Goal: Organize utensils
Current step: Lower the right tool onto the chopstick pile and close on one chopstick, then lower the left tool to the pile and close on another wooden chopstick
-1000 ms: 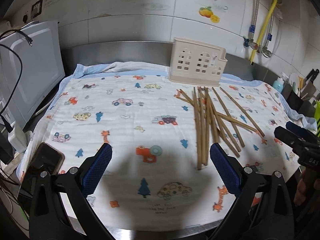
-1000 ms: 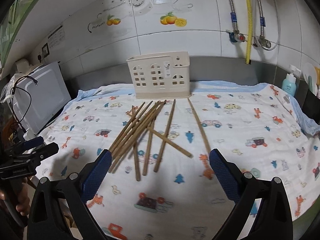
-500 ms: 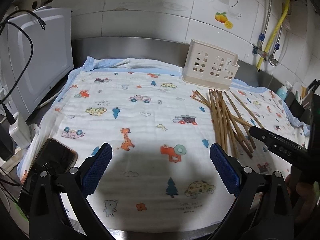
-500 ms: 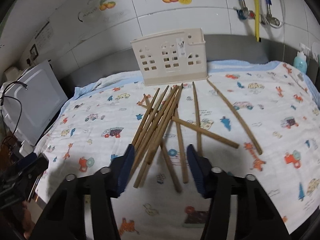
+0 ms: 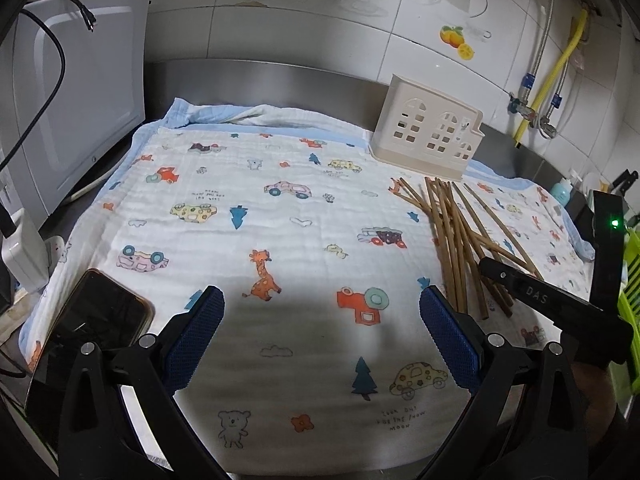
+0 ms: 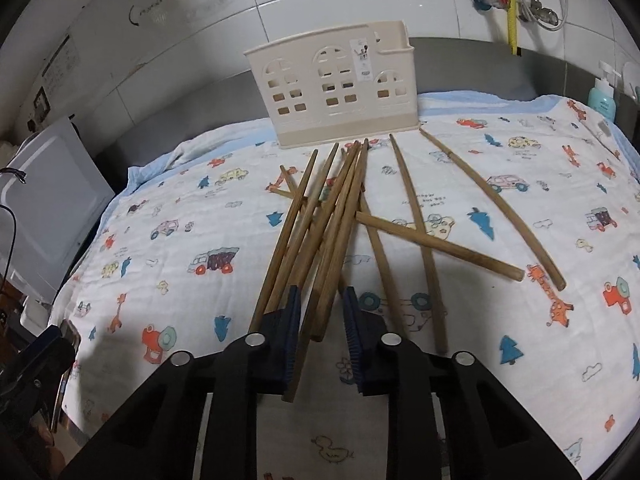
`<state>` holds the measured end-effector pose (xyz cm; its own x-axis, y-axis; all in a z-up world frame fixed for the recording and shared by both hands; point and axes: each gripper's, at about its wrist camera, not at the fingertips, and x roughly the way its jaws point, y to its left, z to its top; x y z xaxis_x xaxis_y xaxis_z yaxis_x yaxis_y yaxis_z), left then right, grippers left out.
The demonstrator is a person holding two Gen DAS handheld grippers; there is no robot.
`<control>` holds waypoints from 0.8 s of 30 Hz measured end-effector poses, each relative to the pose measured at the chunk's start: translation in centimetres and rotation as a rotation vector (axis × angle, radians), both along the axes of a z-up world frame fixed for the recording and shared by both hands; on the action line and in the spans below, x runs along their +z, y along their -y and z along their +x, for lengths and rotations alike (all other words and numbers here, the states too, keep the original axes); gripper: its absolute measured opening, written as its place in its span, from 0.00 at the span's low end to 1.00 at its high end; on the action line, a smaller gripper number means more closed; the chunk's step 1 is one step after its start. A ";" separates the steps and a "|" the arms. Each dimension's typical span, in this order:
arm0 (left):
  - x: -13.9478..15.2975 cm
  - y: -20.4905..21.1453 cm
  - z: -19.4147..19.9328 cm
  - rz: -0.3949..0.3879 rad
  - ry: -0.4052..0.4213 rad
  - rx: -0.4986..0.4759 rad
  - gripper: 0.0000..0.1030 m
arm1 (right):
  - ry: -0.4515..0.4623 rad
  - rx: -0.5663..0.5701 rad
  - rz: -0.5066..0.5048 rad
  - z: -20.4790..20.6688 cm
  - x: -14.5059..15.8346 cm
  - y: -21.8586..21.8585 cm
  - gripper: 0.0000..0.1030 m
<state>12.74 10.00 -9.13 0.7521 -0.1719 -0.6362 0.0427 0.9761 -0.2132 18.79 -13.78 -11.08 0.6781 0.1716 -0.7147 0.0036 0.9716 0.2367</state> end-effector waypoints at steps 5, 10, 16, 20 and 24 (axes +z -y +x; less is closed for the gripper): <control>-0.3 -0.1 0.1 -0.007 -0.005 -0.003 0.93 | -0.002 -0.021 -0.009 0.1 -0.3 0.0 0.11; -0.5 0.0 0.2 -0.011 -0.013 -0.007 0.93 | 0.007 -0.042 -0.009 0.1 -0.2 0.5 0.09; -0.6 1.0 0.3 -0.007 -0.017 -0.027 0.93 | 0.030 -0.057 0.009 -0.3 0.3 1.8 0.07; -0.6 2.2 0.4 -0.008 -0.020 -0.059 0.87 | 0.056 -0.060 0.013 -0.7 1.0 2.8 0.07; -1.0 3.9 0.8 -0.012 -0.043 -0.101 0.78 | 0.076 -0.051 0.014 -1.3 1.7 3.7 0.07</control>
<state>13.52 6.06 -10.15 0.7026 -0.2529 -0.6651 0.1311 0.9647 -0.2284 17.50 -17.48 -9.41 0.7386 0.1451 -0.6583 0.0340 0.9673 0.2514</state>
